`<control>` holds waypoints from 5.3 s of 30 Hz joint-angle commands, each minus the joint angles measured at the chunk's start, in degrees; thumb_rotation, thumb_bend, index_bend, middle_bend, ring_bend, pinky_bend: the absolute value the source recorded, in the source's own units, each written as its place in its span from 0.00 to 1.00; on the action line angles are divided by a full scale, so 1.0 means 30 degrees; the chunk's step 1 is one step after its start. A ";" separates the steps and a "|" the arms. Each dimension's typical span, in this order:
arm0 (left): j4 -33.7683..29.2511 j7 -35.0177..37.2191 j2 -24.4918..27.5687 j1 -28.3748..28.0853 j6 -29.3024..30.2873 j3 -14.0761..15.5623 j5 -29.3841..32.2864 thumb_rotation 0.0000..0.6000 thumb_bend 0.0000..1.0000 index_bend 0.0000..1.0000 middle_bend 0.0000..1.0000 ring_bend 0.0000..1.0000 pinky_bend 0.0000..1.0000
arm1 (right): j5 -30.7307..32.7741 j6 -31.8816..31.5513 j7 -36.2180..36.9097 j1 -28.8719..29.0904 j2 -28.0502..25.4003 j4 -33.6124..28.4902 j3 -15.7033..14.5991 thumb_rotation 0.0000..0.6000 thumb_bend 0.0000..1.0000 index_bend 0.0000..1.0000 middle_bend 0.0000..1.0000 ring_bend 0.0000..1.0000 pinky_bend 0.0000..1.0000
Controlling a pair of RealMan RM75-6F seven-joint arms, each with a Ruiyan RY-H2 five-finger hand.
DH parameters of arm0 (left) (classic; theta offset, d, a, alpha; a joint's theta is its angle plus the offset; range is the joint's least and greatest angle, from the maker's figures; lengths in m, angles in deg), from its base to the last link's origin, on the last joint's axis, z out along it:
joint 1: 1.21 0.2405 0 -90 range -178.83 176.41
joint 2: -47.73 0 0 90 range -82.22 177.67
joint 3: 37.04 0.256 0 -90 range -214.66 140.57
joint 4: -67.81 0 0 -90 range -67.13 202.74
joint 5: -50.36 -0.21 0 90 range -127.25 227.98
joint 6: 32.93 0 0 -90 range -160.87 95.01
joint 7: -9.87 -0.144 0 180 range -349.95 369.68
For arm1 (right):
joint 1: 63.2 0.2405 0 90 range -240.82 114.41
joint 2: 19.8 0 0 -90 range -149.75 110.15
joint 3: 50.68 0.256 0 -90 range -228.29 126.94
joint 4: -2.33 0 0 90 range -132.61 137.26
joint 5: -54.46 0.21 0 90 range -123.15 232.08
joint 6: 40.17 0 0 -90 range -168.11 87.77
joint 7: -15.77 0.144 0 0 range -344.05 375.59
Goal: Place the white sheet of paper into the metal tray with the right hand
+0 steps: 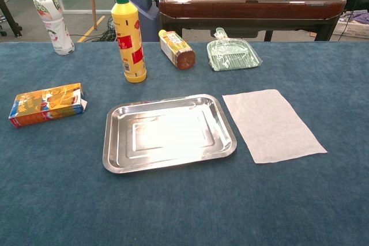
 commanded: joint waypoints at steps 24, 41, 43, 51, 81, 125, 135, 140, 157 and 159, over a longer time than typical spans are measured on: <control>-0.0533 0.0016 0.0291 0.0452 0.0836 0.0152 -0.0648 1.00 0.31 0.17 0.08 0.06 0.01 | -0.1146 0.3766 -0.1069 0.3135 0.2245 0.1174 0.0063 1.00 0.12 0.36 0.26 0.16 0.31; -0.0709 0.0172 0.0531 0.0982 0.1348 0.0349 -0.0892 1.00 0.31 0.17 0.08 0.06 0.01 | 0.0257 0.7929 -0.2382 0.5689 0.5207 0.2847 -0.0084 1.00 0.21 0.43 0.30 0.16 0.31; -0.0704 0.0206 0.0518 0.1007 0.1383 0.0355 -0.0942 1.00 0.31 0.17 0.08 0.06 0.01 | 0.0425 0.8220 -0.2473 0.5908 0.5567 0.3114 -0.0076 1.00 0.21 0.43 0.30 0.16 0.31; -0.0644 0.0351 0.0556 0.1202 0.1544 0.0380 -0.0948 1.00 0.31 0.17 0.08 0.06 0.01 | 0.0680 0.8755 -0.2554 0.6467 0.6579 0.4065 -0.0213 1.00 0.21 0.43 0.30 0.16 0.31; -0.0344 0.0608 0.0447 0.1249 0.1302 0.0319 -0.0922 1.00 0.31 0.17 0.08 0.06 0.01 | 0.1792 0.9444 -0.2708 0.7358 0.7663 0.5396 -0.0374 1.00 0.21 0.43 0.30 0.16 0.31; -0.0167 0.0561 0.0380 0.1170 0.1020 0.0187 -0.0732 1.00 0.31 0.17 0.08 0.06 0.01 | 0.1883 0.9474 -0.1775 0.8552 0.8391 0.6626 0.0015 1.00 0.42 0.45 0.33 0.16 0.31; -0.0222 0.0692 0.0437 0.1100 0.0918 0.0182 -0.0760 1.00 0.31 0.17 0.08 0.06 0.01 | 0.1908 0.9324 -0.1746 0.8802 0.8279 0.6536 0.0238 1.00 0.42 0.45 0.33 0.17 0.31; -0.0232 0.0746 0.0468 0.1053 0.0859 0.0167 -0.0757 1.00 0.31 0.17 0.08 0.06 0.01 | 0.1891 0.9256 -0.1720 0.8929 0.8162 0.6398 0.0325 1.00 0.49 0.45 0.35 0.21 0.31; -0.0435 0.0747 0.0611 0.1000 0.0873 0.0193 -0.0897 1.00 0.31 0.17 0.08 0.06 0.01 | 0.1841 0.8537 -0.1245 0.8937 0.7638 0.5793 0.0558 1.00 0.62 0.52 0.43 0.30 0.31; -0.0459 0.0737 0.0627 0.1004 0.0891 0.0201 -0.0920 1.00 0.31 0.17 0.08 0.06 0.01 | 0.1826 0.8419 -0.1207 0.8931 0.7576 0.5705 0.0605 1.00 0.62 0.53 0.44 0.30 0.31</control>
